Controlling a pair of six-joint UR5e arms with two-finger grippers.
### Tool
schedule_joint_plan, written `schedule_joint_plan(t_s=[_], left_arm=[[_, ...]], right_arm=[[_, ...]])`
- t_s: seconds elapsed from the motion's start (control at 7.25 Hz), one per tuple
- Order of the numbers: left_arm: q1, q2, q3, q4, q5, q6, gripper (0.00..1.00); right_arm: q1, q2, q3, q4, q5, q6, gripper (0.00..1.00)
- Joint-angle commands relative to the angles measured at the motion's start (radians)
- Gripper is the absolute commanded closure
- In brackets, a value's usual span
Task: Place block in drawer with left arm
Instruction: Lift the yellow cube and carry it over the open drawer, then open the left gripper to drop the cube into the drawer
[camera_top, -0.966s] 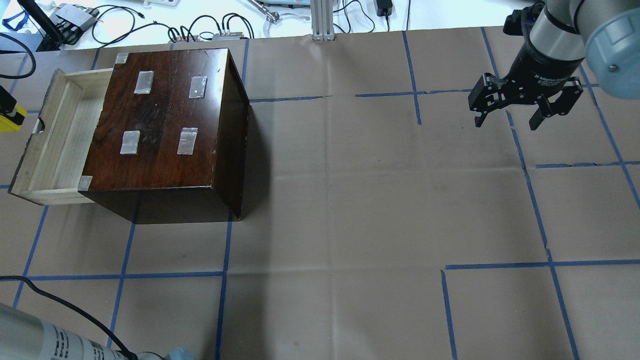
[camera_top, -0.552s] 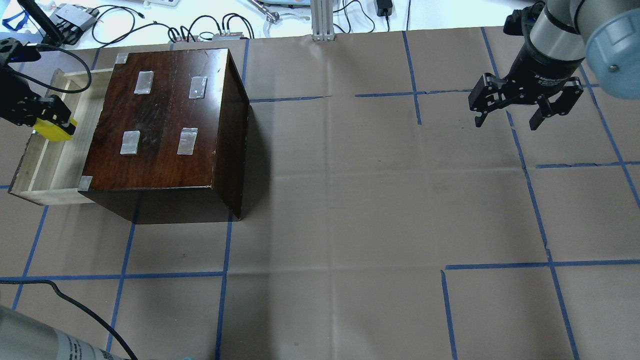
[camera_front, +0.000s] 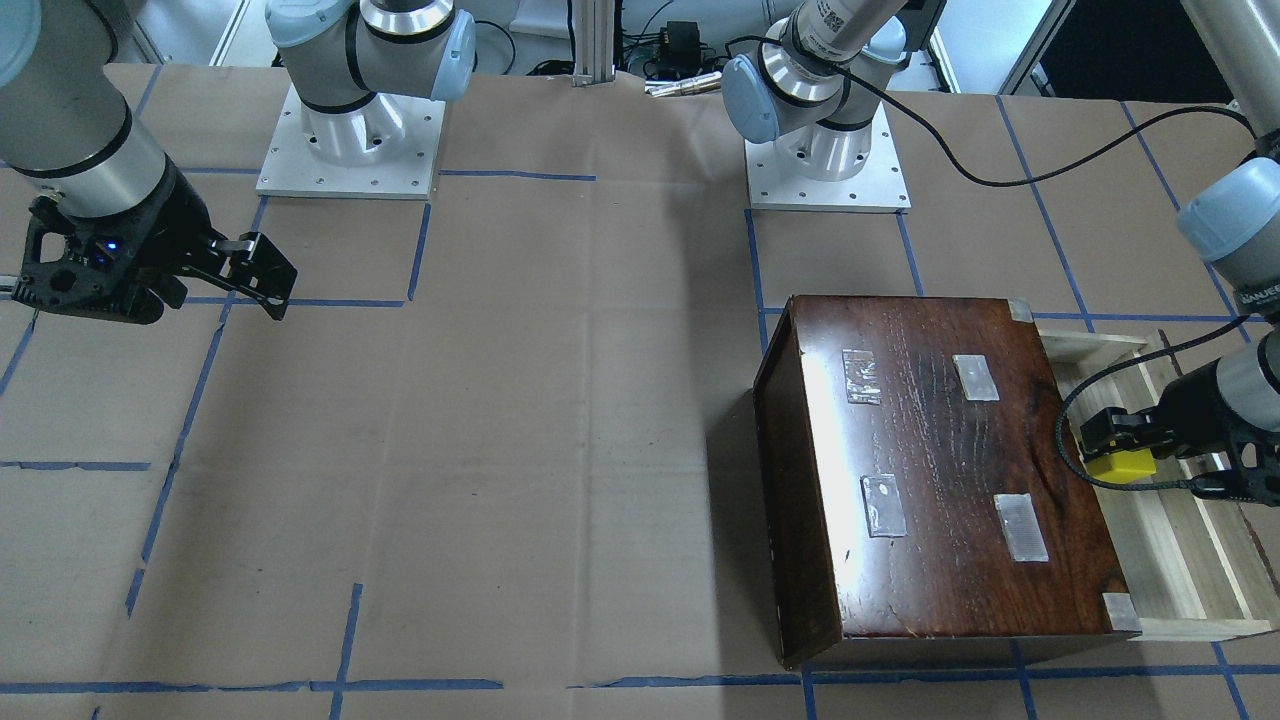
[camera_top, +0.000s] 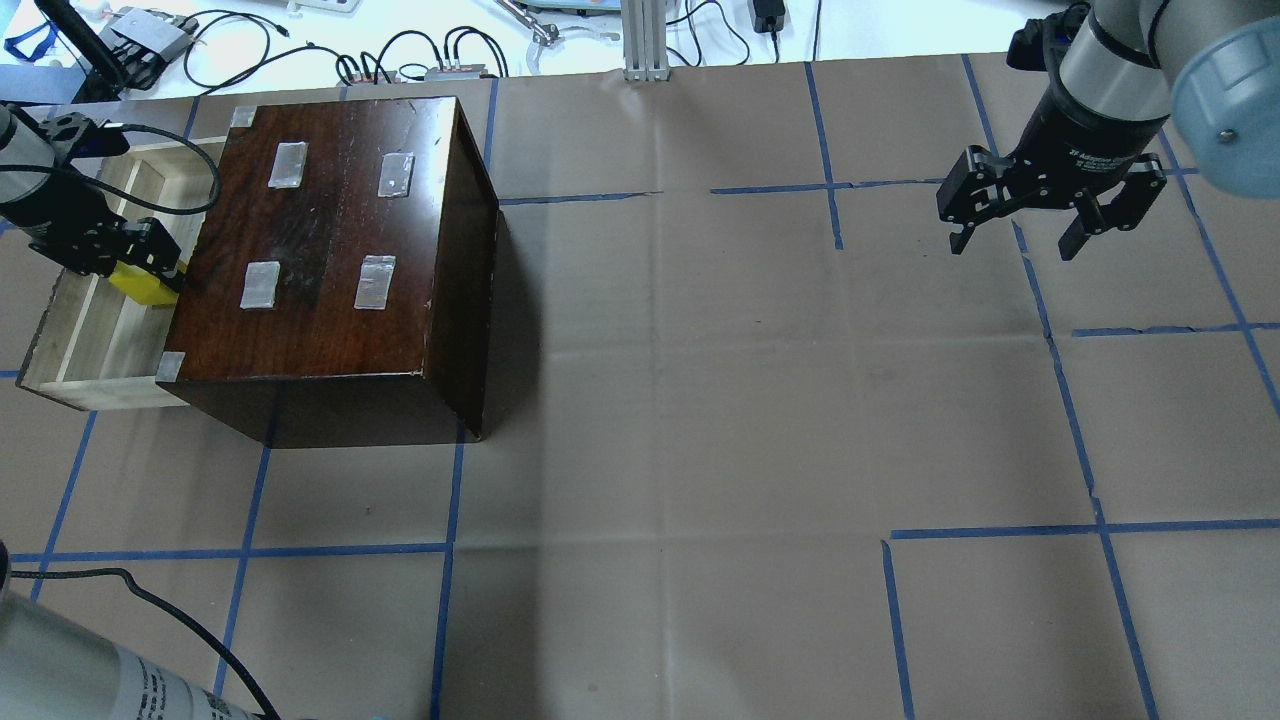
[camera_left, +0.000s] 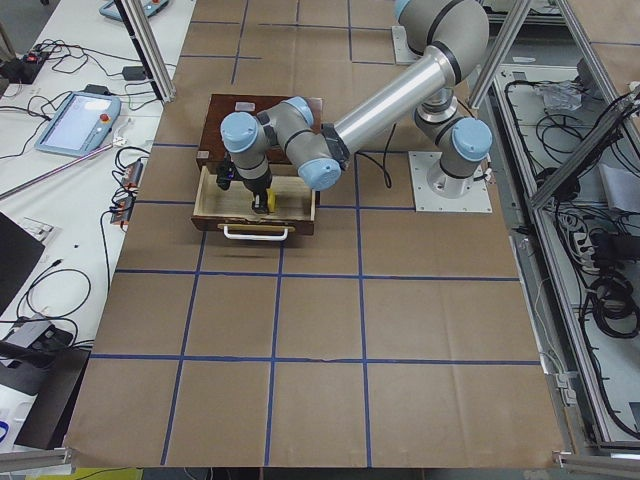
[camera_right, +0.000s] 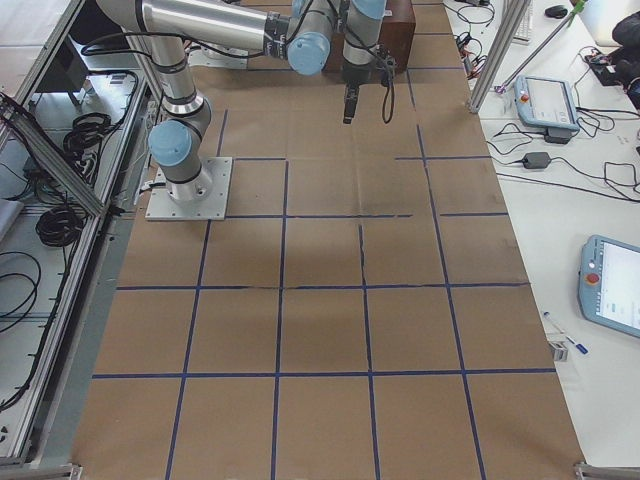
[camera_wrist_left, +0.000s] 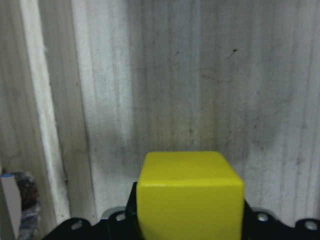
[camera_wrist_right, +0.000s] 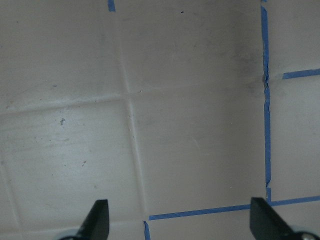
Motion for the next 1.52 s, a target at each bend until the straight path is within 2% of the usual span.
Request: schedule_joint_plan(t_s=[0.0,0.14,0.28,0.69,0.97,1.1,1.38], left_arm=[[-0.001,-0.004,0.003,0.002,0.001,0.001,0.46],[-0.003,-0.004,0.006,0.002,0.002,0.001,0.19],[-0.003,-0.003,0.007,0.002,0.004,0.001,0.15],[-0.004,0.042,0.03,-0.003,0.03,-0.001,0.15],[-0.009,0.146,0.024,-0.024,0.021,-0.012,0.02],[-0.039,0.195,0.003,-0.033,0.013,-0.059,0.02],[-0.187,0.284,-0.014,-0.055,0.02,-0.203,0.01]], right_arm=[[0.0,0.0,0.001,0.0,0.0,0.0,0.0],[0.0,0.0,0.001,0.0,0.0,0.001,0.0],[0.0,0.0,0.001,0.0,0.0,0.001,0.0],[0.0,0.0,0.001,0.0,0.0,0.0,0.0],[0.0,0.0,0.001,0.0,0.0,0.0,0.0],[0.0,0.0,0.001,0.0,0.0,0.0,0.0],[0.0,0.0,0.001,0.0,0.0,0.001,0.0]])
